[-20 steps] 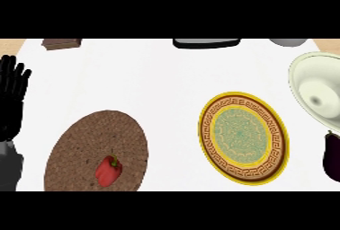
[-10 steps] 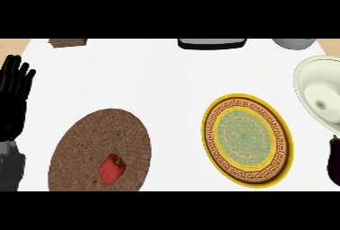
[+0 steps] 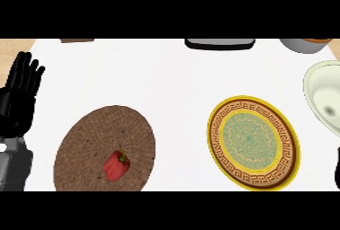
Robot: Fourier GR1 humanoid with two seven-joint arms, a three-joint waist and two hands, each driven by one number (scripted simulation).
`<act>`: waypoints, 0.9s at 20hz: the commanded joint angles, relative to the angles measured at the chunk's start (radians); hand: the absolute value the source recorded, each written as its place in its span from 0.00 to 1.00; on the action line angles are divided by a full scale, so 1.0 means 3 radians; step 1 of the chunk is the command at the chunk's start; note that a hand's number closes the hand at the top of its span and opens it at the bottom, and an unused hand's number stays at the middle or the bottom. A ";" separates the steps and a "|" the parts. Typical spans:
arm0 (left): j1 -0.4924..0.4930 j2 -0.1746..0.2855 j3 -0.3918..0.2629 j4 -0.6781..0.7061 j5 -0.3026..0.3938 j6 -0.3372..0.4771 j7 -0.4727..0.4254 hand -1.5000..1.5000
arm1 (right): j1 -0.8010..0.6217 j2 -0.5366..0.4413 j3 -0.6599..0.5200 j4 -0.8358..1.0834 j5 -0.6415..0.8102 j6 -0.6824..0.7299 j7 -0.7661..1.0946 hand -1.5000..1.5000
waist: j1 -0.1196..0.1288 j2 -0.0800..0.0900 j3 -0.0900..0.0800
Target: Pick the lemon from the plate and place it in the bowl
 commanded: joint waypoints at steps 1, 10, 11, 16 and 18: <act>-0.0001 -0.0046 -0.0077 -0.0068 -0.0049 0.0030 0.0035 0.50 | -0.0129 -0.0200 0.0102 0.0222 -0.0150 0.0735 -0.0474 1.00 | 0.0047 -0.0004 -0.0004; -0.0214 -0.0018 -0.0063 0.0157 -0.0036 -0.0031 0.0004 0.50 | -0.0627 -0.0163 0.0767 0.0010 -0.0203 0.0801 -0.0088 1.00 | 0.0121 0.0027 -0.0014; -0.0098 -0.0024 -0.0053 0.0130 -0.0013 -0.0078 -0.0066 0.50 | -0.0634 -0.0060 0.0909 -0.0077 -0.0113 0.0642 -0.0077 1.00 | 0.0141 0.0024 -0.0014; -0.0218 -0.0018 -0.0064 0.0069 -0.0004 -0.0053 0.0066 0.50 | -0.0988 0.0166 0.1337 -0.0268 -0.0087 0.0655 0.0276 1.00 | 0.0122 0.0012 -0.0018; -0.0160 -0.0034 -0.0077 -0.0031 -0.0043 -0.0007 0.0064 0.50 | -0.1171 0.0221 0.1501 -0.0284 -0.0025 0.0635 0.0413 1.00 | 0.0148 0.0011 -0.0018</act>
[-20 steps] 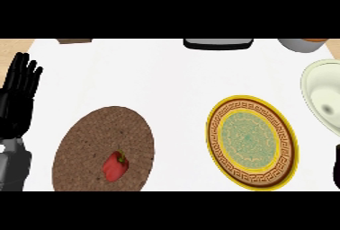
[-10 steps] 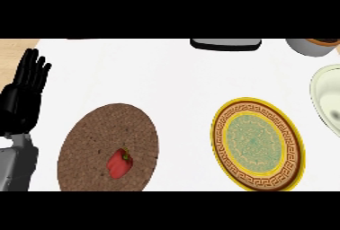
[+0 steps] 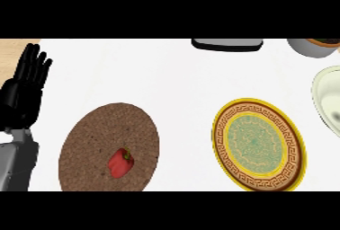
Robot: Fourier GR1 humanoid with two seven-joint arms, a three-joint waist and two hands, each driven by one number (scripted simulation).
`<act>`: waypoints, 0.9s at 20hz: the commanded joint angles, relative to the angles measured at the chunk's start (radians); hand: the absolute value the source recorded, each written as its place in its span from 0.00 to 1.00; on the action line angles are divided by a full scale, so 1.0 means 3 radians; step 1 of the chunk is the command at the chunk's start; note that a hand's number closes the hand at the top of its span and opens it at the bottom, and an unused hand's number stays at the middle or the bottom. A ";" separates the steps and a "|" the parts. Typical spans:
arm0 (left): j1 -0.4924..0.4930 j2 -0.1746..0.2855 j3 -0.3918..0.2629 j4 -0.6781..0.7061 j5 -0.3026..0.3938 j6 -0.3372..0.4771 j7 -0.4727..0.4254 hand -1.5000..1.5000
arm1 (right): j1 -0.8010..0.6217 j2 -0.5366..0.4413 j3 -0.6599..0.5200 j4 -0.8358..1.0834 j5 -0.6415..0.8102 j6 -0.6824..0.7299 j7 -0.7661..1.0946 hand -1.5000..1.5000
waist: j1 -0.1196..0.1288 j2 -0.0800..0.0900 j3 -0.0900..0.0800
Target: Pick the lemon from the plate and place it in the bowl
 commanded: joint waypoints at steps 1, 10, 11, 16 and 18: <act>-0.0059 -0.0069 -0.0020 0.0222 -0.0067 0.0026 -0.0155 0.50 | -0.0393 0.0203 0.0327 -0.0147 0.0024 0.0375 0.0095 1.00 | -0.0059 -0.0003 -0.0007; 0.0102 -0.0060 0.0038 0.0068 -0.0086 0.0051 -0.0155 0.50 | -0.0943 0.0934 0.0902 0.0290 0.0811 -0.0561 0.0281 1.00 | -0.0085 -0.0014 -0.0002; 0.0015 0.0009 0.0048 0.0101 -0.0004 -0.0058 -0.0040 0.50 | -0.1005 0.1131 0.0903 0.0346 0.0806 -0.0657 0.0613 1.00 | -0.0080 -0.0012 -0.0003; 0.0048 -0.0005 0.0073 0.0009 -0.0033 0.0016 -0.0004 0.50 | -0.1121 0.1374 0.0757 0.0993 0.0748 -0.0646 0.0471 0.00 | -0.0105 -0.0013 0.0000; -0.0089 0.0031 0.0116 0.0096 -0.0032 0.0041 0.0009 0.50 | -0.1135 0.1528 0.0723 0.1118 0.0681 -0.0580 0.0430 0.00 | -0.0114 -0.0008 0.0002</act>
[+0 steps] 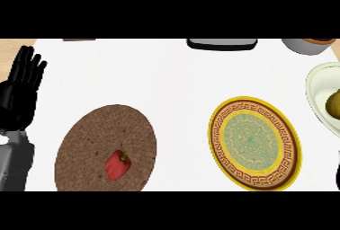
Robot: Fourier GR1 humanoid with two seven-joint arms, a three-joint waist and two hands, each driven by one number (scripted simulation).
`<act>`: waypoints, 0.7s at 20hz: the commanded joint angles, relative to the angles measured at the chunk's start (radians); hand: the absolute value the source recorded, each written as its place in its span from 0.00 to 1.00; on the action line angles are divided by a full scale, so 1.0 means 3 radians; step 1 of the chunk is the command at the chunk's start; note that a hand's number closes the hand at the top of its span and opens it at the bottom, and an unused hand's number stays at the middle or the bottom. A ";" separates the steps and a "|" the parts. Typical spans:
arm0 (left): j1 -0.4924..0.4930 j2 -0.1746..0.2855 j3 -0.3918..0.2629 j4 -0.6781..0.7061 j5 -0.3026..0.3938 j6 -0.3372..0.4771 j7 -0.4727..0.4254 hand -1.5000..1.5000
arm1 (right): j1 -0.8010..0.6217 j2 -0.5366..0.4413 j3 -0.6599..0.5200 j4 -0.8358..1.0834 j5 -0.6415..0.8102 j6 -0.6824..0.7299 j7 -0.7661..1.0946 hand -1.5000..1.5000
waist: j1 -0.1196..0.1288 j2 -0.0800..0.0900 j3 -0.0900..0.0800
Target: Pick the lemon from the plate and place it in the bowl
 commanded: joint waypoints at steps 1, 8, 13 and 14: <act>0.0122 -0.0032 -0.0009 -0.0020 -0.0027 -0.0023 -0.0118 0.50 | -0.0127 0.0223 -0.0122 0.0393 -0.0101 0.0073 -0.0093 0.00 | -0.0007 -0.0001 0.0001; -0.0003 -0.0014 -0.0028 -0.0124 -0.0048 0.0051 0.0083 0.50 | -0.0429 0.0146 -0.0735 0.0680 -0.0629 0.0038 -0.0226 0.00 | -0.0003 0.0000 0.0007; -0.0050 -0.0035 0.0005 -0.0024 0.0001 0.0026 0.0040 0.50 | -0.0440 -0.0195 -0.1117 0.0989 -0.0905 0.0013 -0.0215 0.00 | -0.0016 0.0018 0.0010; -0.0051 -0.0083 -0.0032 0.0039 -0.0089 0.0074 -0.0094 0.50 | -0.0423 -0.0155 -0.1072 0.1032 -0.0836 -0.0103 -0.0272 0.00 | -0.0003 0.0027 0.0009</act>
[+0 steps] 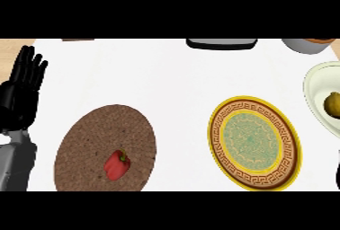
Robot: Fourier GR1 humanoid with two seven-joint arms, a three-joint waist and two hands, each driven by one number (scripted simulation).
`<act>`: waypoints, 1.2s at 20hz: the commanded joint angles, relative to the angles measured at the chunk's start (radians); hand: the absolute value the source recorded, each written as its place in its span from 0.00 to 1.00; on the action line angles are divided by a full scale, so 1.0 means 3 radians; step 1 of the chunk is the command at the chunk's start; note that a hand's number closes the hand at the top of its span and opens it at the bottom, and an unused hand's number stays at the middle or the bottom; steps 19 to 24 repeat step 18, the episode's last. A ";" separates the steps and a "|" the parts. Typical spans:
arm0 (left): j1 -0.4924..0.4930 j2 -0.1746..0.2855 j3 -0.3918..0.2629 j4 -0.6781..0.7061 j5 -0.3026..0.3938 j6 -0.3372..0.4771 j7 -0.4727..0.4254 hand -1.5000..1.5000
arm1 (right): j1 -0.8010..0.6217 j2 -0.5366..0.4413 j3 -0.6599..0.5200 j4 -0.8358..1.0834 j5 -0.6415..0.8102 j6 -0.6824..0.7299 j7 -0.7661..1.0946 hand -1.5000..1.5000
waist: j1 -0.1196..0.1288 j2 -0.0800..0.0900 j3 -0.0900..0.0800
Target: Pick the lemon from the plate and place it in the bowl
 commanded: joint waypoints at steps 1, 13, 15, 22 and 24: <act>0.0109 -0.0022 -0.0047 -0.0175 -0.0031 0.0032 0.0097 0.50 | -0.0029 -0.0306 -0.0271 0.0265 -0.0190 0.0032 0.0058 0.00 | 0.0038 0.0000 0.0005; 0.0090 0.0009 0.0051 -0.0050 0.0041 -0.0035 -0.0036 0.50 | 0.0404 -0.0839 -0.0674 0.0595 -0.0539 0.0641 -0.0122 0.00 | 0.0007 0.0046 0.0040; -0.0025 0.0018 0.0062 -0.0097 0.0091 -0.0018 0.0086 0.50 | 0.0424 -0.0847 -0.0683 0.0579 -0.0548 0.0645 -0.0102 0.00 | 0.0023 0.0043 0.0045; 0.0086 -0.0006 0.0039 -0.0040 0.0068 -0.0067 -0.0034 0.50 | 0.0496 -0.0942 -0.0726 0.0563 -0.0592 0.0828 -0.0118 0.00 | -0.0004 0.0046 0.0047; 0.0086 -0.0006 0.0039 -0.0040 0.0068 -0.0067 -0.0034 0.50 | 0.0496 -0.0942 -0.0726 0.0563 -0.0592 0.0828 -0.0118 0.00 | -0.0004 0.0046 0.0047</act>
